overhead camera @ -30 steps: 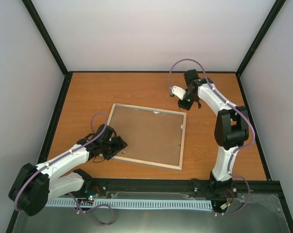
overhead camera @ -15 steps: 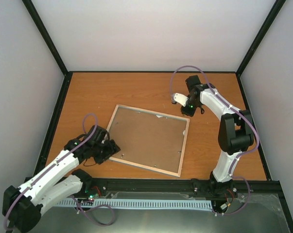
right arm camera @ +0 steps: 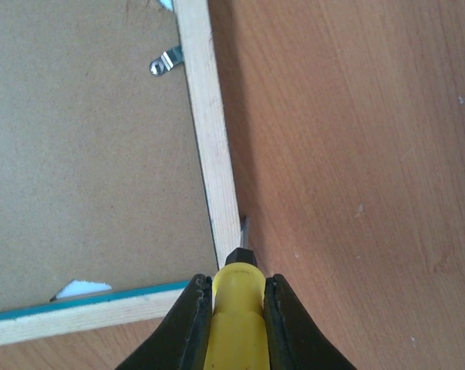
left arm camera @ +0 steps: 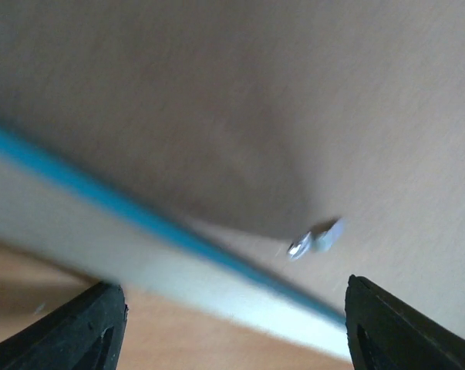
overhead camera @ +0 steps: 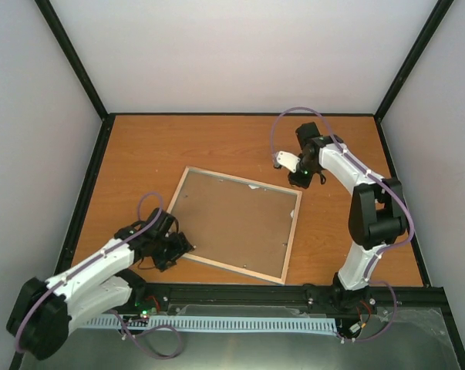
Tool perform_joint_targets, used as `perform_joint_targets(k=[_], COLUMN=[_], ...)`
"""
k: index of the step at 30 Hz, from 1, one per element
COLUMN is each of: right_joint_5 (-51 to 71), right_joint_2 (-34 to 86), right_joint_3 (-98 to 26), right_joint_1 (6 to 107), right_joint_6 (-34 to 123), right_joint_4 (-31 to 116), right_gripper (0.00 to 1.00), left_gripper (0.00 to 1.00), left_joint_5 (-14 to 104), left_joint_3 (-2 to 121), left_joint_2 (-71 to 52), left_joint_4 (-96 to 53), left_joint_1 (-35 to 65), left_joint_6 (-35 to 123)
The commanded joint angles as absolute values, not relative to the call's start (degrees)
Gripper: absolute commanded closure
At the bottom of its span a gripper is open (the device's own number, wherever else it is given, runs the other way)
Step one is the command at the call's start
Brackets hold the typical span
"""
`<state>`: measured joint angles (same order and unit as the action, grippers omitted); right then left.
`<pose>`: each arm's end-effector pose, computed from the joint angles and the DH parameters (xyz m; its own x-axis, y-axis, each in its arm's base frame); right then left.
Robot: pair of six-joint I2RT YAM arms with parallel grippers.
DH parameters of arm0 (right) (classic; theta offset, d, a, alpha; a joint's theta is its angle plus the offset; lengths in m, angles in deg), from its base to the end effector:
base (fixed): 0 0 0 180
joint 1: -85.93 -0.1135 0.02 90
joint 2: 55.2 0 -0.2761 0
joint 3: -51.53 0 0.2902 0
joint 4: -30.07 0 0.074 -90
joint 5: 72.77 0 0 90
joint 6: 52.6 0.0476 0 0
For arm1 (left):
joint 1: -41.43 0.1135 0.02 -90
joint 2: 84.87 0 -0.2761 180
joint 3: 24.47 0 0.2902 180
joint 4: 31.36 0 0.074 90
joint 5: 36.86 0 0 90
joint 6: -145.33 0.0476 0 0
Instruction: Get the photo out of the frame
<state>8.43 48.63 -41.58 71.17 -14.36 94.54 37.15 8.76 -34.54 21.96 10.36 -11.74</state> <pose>0.3870 0.1095 0.2106 -0.3512 -0.8952 -0.2744 -0.9135 0.3919 -0.1092 0.1314 -0.0945 0.1279 -0.8442 -0.5250 0.1085 -0.5191 0.7501 -0.4098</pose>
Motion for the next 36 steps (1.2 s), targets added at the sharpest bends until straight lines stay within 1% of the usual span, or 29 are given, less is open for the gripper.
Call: perform_joint_targets(k=[1, 7, 11, 15, 20, 26, 29, 31, 33, 36], right_joint_5=[6.3, 6.1, 3.8, 2.4, -1.4, -1.5, 5.9, 7.0, 4.2, -6.3], right_joint_2=[44.4, 40.6, 38.0, 37.2, 34.3, 30.2, 29.9, 29.8, 30.3, 31.2], right_joint_3=[-38.2, -34.1, -31.8, -30.0, -28.0, -28.0, -30.7, -34.6, -39.3, -43.8], right_joint_1=[71.0, 71.0, 70.8, 70.6, 68.9, 66.4, 67.3, 68.5, 68.3, 65.7], right_joint_6=[-17.0, -19.1, -19.4, -18.4, -17.2, -16.0, -15.0, -14.7, -14.1, -12.4], right_joint_4=[100.0, 103.5, 105.4, 105.2, 107.4, 109.9, 108.6, 108.6, 109.9, 110.8], right_gripper=[0.97, 0.97, 0.97, 0.97, 0.97, 0.97, 0.97, 0.97, 0.97, 0.97], left_gripper=[0.22, 0.22, 0.22, 0.23, 0.24, 0.25, 0.24, 0.23, 0.23, 0.23], left_joint_5=[44.2, 51.6, 49.8, 49.6, 49.8, 45.8, 49.7, 52.9, 55.4, 55.2], left_joint_3=[13.4, 20.9, 25.4, 32.9, 38.0, 40.1, 40.7, 40.8, 41.1, 39.8], left_joint_2=[-27.1, -13.3, -4.6, 5.2, 10.9, 13.5, 11.9, 8.8, 5.9, 2.4], left_joint_4=[10.6, 1.9, -4.9, -6.6, -8.4, -11.9, -10.7, -7.3, -4.0, -0.6], left_joint_1=[10.6, 13.1, 16.7, 17.0, 17.0, 17.1, 17.2, 17.5, 17.6, 17.6], left_joint_6=[-9.5, -2.1, 2.7, 6.8, 8.4, 11.8, 13.0, 12.7, 12.5, 12.2])
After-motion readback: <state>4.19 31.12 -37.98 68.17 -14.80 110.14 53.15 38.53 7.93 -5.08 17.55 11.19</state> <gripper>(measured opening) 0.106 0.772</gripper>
